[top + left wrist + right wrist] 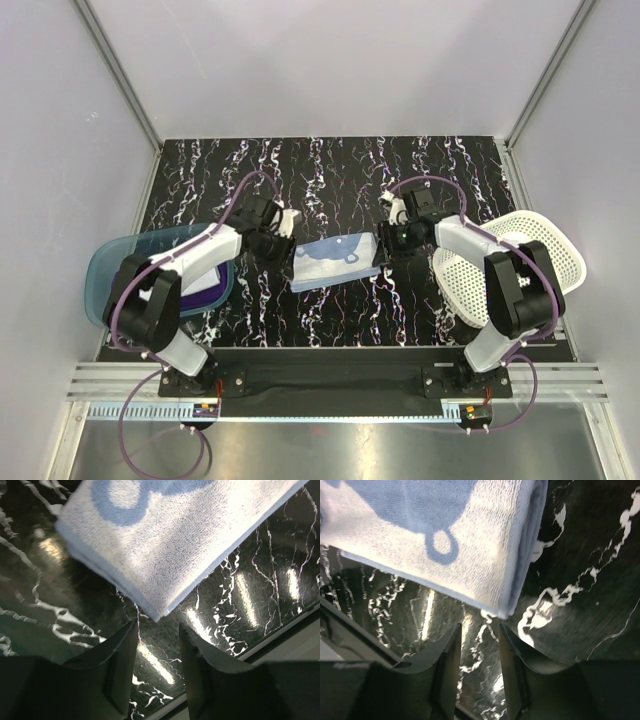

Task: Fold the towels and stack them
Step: Fold the towel

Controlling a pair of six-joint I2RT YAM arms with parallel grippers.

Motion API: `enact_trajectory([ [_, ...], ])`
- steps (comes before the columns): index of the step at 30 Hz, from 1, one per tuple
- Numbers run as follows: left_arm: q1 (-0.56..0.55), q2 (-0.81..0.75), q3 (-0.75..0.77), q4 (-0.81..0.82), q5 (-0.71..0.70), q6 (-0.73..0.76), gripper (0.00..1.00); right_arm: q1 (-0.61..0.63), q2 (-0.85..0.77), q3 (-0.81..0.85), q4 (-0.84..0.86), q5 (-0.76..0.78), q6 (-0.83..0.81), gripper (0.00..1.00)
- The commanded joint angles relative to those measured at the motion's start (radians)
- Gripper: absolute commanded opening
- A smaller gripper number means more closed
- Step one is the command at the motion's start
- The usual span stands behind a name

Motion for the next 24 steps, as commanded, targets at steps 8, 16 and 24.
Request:
enact_trajectory([
  [8, -0.018, -0.1, -0.031, 0.118, -0.12, -0.363, 0.52, 0.007, -0.087, 0.074, -0.039, 0.085, 0.212, 0.44],
  [16, -0.079, -0.021, -0.076, 0.172, -0.202, -0.481, 0.53, 0.007, 0.009, 0.093, -0.01, 0.117, 0.209, 0.48],
  [24, -0.133, -0.007, -0.103, 0.199, -0.247, -0.504, 0.48, 0.01, 0.069, 0.042, 0.058, 0.093, 0.201, 0.38],
])
